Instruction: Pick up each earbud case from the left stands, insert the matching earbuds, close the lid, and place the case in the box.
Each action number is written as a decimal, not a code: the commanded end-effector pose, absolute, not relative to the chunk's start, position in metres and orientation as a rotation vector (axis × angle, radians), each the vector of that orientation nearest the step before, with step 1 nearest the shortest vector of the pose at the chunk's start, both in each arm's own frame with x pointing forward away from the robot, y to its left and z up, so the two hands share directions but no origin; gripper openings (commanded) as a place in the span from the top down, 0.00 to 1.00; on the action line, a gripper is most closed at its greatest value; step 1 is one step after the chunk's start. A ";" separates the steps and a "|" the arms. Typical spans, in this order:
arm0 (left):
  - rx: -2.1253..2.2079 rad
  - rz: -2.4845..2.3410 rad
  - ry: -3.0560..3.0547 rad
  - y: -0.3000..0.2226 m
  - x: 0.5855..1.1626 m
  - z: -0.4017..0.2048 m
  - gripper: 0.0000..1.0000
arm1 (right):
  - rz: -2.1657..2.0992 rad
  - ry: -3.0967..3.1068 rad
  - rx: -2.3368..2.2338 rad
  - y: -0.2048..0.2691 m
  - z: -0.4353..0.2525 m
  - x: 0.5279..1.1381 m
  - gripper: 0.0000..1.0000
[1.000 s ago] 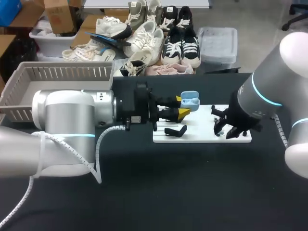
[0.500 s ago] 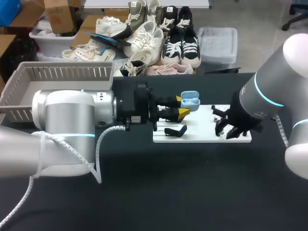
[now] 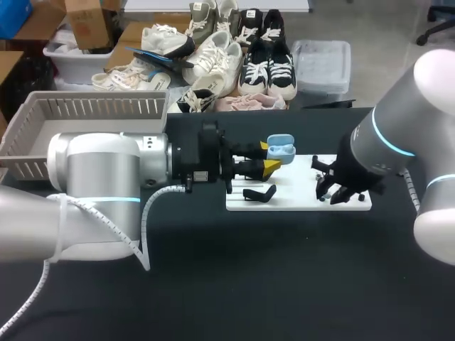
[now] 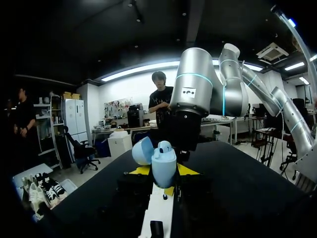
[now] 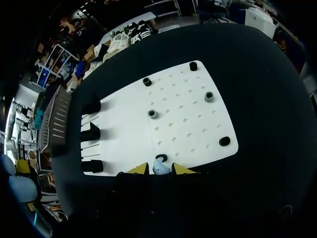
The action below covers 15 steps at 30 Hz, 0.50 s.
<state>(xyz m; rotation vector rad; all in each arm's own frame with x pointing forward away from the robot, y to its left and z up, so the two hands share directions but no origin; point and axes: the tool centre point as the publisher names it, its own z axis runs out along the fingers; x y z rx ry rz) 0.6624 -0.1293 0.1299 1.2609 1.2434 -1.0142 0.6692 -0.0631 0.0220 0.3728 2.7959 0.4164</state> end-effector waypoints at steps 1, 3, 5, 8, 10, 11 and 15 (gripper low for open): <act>1.255 -1.009 1.243 -0.130 0.661 0.129 1.00 | 0.407 2.796 0.376 -0.060 0.020 0.670 0.78; 1.255 -1.009 1.243 -0.130 0.661 0.129 1.00 | 0.406 2.797 0.378 -0.060 0.020 0.670 0.83; 1.255 -1.009 1.243 -0.130 0.661 0.129 1.00 | 0.405 2.797 0.380 -0.060 0.020 0.670 0.85; 1.255 -1.009 1.243 -0.130 0.661 0.129 1.00 | 0.402 2.797 0.380 -0.061 0.020 0.670 0.91; 1.255 -1.009 1.243 -0.130 0.661 0.129 1.00 | 0.403 2.797 0.382 -0.061 0.020 0.670 0.95; 1.255 -1.009 1.243 -0.130 0.661 0.129 1.00 | 0.403 2.798 0.383 -0.061 0.020 0.670 1.00; 1.255 -1.009 1.243 -0.130 0.661 0.129 1.00 | 0.400 2.799 0.379 -0.060 0.020 0.670 1.00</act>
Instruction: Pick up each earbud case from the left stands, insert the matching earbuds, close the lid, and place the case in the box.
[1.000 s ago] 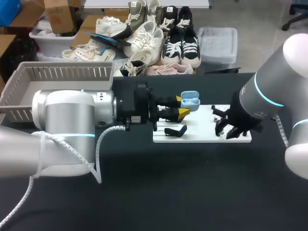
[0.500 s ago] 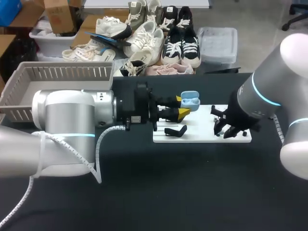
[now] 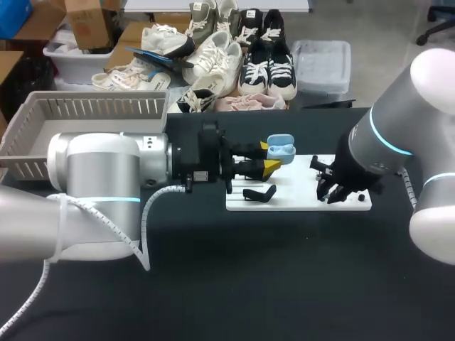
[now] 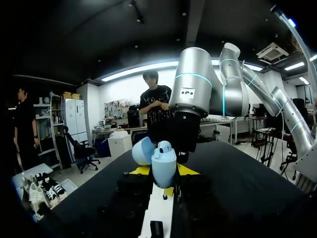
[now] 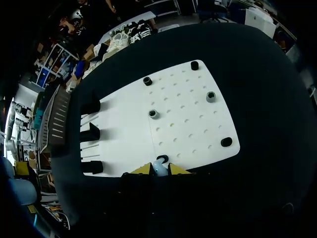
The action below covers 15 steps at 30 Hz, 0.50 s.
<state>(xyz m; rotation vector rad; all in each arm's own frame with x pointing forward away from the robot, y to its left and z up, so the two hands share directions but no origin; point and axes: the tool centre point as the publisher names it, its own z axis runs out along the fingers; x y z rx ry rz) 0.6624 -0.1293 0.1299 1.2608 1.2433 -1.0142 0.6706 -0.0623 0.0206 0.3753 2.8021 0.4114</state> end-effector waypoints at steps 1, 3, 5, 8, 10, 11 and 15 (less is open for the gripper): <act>1.255 -1.009 1.243 -0.130 0.661 0.129 1.00 | 0.400 2.799 0.378 -0.060 0.022 0.670 1.00; 1.255 -1.009 1.243 -0.130 0.661 0.129 1.00 | 0.402 2.793 0.376 -0.060 0.025 0.670 1.00; 1.255 -1.009 1.243 -0.130 0.661 0.129 1.00 | 0.403 2.788 0.375 -0.060 0.028 0.669 1.00; 1.255 -1.009 1.243 -0.130 0.661 0.129 1.00 | 0.402 2.781 0.377 -0.062 0.032 0.668 1.00; 1.255 -1.009 1.243 -0.130 0.661 0.129 1.00 | 0.400 2.777 0.379 -0.063 0.034 0.666 1.00; 1.255 -1.009 1.243 -0.130 0.661 0.129 1.00 | 0.397 2.772 0.380 -0.063 0.036 0.665 1.00; 1.255 -1.009 1.243 -0.130 0.661 0.129 1.00 | 0.387 2.764 0.374 -0.065 0.041 0.660 1.00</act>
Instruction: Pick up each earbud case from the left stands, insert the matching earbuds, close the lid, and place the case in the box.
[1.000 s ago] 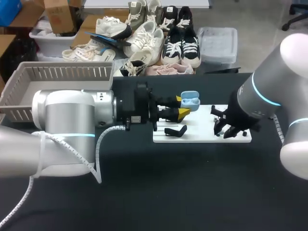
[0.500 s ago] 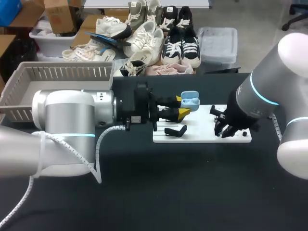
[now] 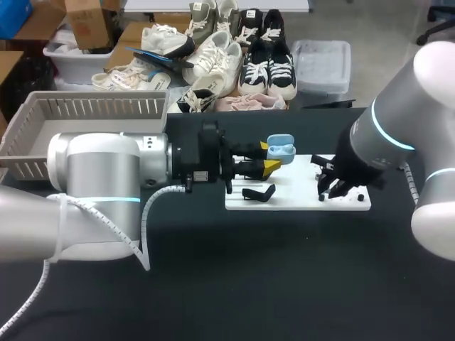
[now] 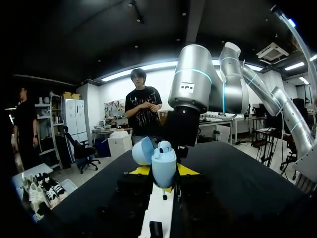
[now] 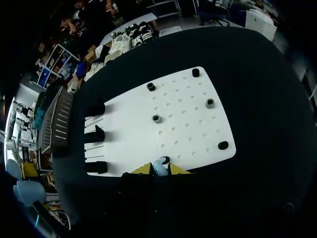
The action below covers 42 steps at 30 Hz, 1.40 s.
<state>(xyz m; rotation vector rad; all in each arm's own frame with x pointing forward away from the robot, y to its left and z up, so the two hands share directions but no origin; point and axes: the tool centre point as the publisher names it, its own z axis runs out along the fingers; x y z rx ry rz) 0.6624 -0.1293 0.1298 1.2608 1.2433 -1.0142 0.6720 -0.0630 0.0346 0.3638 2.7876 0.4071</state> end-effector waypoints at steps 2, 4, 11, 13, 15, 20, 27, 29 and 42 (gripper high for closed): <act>1.255 -1.009 1.243 -0.130 0.661 0.129 1.00 | 0.372 2.766 0.350 -0.066 0.042 0.657 1.00; 1.255 -1.009 1.243 -0.130 0.661 0.129 1.00 | 0.359 2.773 0.322 -0.066 0.043 0.654 1.00; 1.255 -1.009 1.243 -0.130 0.661 0.129 1.00 | 0.300 2.799 0.221 -0.070 0.041 0.642 1.00; 1.255 -1.009 1.243 -0.130 0.661 0.129 1.00 | 0.288 2.804 0.171 -0.071 0.042 0.637 1.00; 1.255 -1.009 1.243 -0.130 0.661 0.129 1.00 | 0.267 2.807 0.104 -0.071 0.043 0.633 1.00; 1.255 -1.009 1.243 -0.130 0.661 0.129 1.00 | 0.196 2.813 -0.041 -0.071 0.049 0.622 1.00; 1.255 -1.009 1.243 -0.130 0.661 0.129 1.00 | 0.142 2.825 -0.229 -0.074 0.058 0.609 1.00; 1.255 -1.009 1.243 -0.130 0.661 0.129 1.00 | 0.169 2.832 -0.274 -0.075 0.061 0.606 1.00; 1.255 -1.009 1.243 -0.130 0.661 0.129 1.00 | 0.200 2.785 -0.668 -0.078 0.085 0.585 1.00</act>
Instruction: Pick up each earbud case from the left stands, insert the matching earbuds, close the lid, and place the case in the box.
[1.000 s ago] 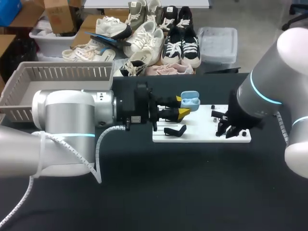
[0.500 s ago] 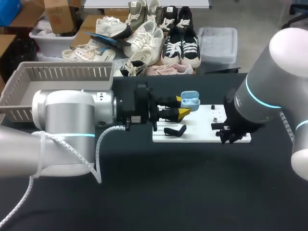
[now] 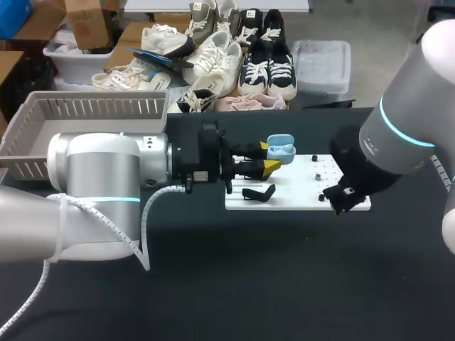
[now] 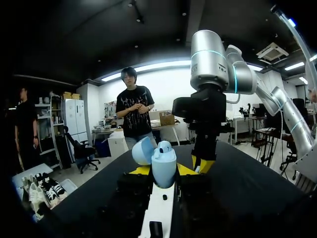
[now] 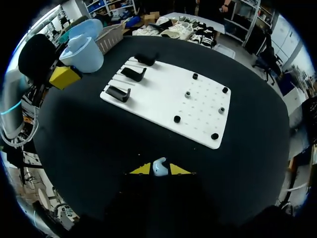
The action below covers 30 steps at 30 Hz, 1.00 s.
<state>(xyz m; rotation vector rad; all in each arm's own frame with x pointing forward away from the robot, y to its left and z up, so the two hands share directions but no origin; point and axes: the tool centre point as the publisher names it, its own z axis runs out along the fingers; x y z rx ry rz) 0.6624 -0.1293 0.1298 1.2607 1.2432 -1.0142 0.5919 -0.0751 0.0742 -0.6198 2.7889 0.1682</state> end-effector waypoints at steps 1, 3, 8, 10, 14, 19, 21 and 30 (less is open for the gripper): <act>1.255 -1.009 1.243 -0.130 0.661 0.129 1.00 | 0.187 2.778 -0.692 -0.078 0.087 0.584 1.00; 1.255 -1.009 1.243 -0.130 0.661 0.129 1.00 | 0.194 2.766 -0.742 -0.077 0.091 0.583 1.00; 1.255 -1.009 1.243 -0.130 0.661 0.129 1.00 | 0.196 2.743 -0.839 -0.072 0.099 0.579 1.00; 1.255 -1.009 1.243 -0.130 0.661 0.129 1.00 | 0.198 2.733 -0.878 -0.069 0.103 0.578 1.00; 1.255 -1.009 1.243 -0.130 0.661 0.129 1.00 | 0.220 2.722 -0.928 -0.064 0.110 0.576 1.00; 1.255 -1.009 1.243 -0.130 0.661 0.129 1.00 | 0.240 2.701 -0.980 -0.057 0.124 0.575 1.00; 1.255 -1.009 1.243 -0.130 0.661 0.129 1.00 | 0.230 2.689 -1.000 -0.054 0.131 0.575 1.00; 1.255 -1.009 1.243 -0.130 0.661 0.129 1.00 | 0.236 2.637 -1.072 -0.040 0.159 0.577 1.00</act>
